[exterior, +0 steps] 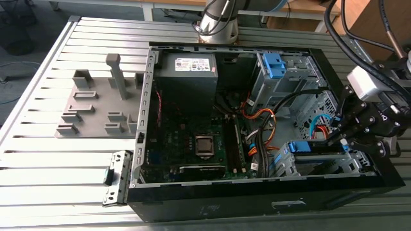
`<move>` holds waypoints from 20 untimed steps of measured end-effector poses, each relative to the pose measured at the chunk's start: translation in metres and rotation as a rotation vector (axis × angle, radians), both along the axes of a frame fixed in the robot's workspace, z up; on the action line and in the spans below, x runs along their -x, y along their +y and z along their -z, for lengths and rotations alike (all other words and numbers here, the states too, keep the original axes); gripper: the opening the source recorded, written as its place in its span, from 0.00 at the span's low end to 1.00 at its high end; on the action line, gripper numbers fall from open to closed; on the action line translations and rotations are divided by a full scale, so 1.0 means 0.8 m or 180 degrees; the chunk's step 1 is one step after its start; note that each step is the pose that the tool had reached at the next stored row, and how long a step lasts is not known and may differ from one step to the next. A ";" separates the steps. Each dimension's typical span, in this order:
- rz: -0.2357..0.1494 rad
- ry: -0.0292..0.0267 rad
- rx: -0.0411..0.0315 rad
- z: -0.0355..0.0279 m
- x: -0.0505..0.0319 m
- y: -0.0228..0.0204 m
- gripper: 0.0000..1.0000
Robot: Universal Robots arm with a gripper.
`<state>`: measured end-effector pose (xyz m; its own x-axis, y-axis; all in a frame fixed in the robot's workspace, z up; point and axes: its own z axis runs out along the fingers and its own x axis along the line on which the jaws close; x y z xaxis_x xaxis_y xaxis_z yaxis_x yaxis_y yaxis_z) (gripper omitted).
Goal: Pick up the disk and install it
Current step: 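Insert the first disk wire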
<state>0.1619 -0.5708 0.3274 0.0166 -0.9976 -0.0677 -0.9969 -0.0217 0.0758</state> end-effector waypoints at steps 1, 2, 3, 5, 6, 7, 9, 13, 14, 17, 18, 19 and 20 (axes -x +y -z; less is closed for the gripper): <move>0.0000 0.0000 0.0001 0.0006 0.000 0.0000 0.16; 0.0000 0.0000 0.0001 0.0007 0.000 0.0000 0.16; 0.0001 0.0000 0.0000 0.0009 0.000 0.0000 0.16; 0.0001 0.0000 -0.0001 0.0012 0.000 -0.0001 0.16; 0.0001 0.0000 -0.0001 0.0012 0.000 -0.0001 0.16; 0.0001 0.0000 -0.0001 0.0012 0.000 -0.0001 0.16; 0.0001 0.0001 -0.0008 0.0025 0.000 0.0000 0.18; 0.0001 0.0000 -0.0002 0.0013 0.000 0.0000 0.24; 0.0001 0.0000 -0.0002 0.0011 0.000 -0.0001 0.24; 0.0001 0.0000 -0.0002 -0.0040 0.000 0.0000 0.24; 0.0001 0.0000 -0.0006 -0.0068 0.000 0.0000 0.24; 0.0001 0.0000 -0.0008 -0.0100 -0.001 -0.0001 0.24; 0.0001 0.0000 -0.0009 -0.0133 -0.001 0.0000 0.24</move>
<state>0.1625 -0.5709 0.3381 0.0163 -0.9974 -0.0706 -0.9969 -0.0217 0.0759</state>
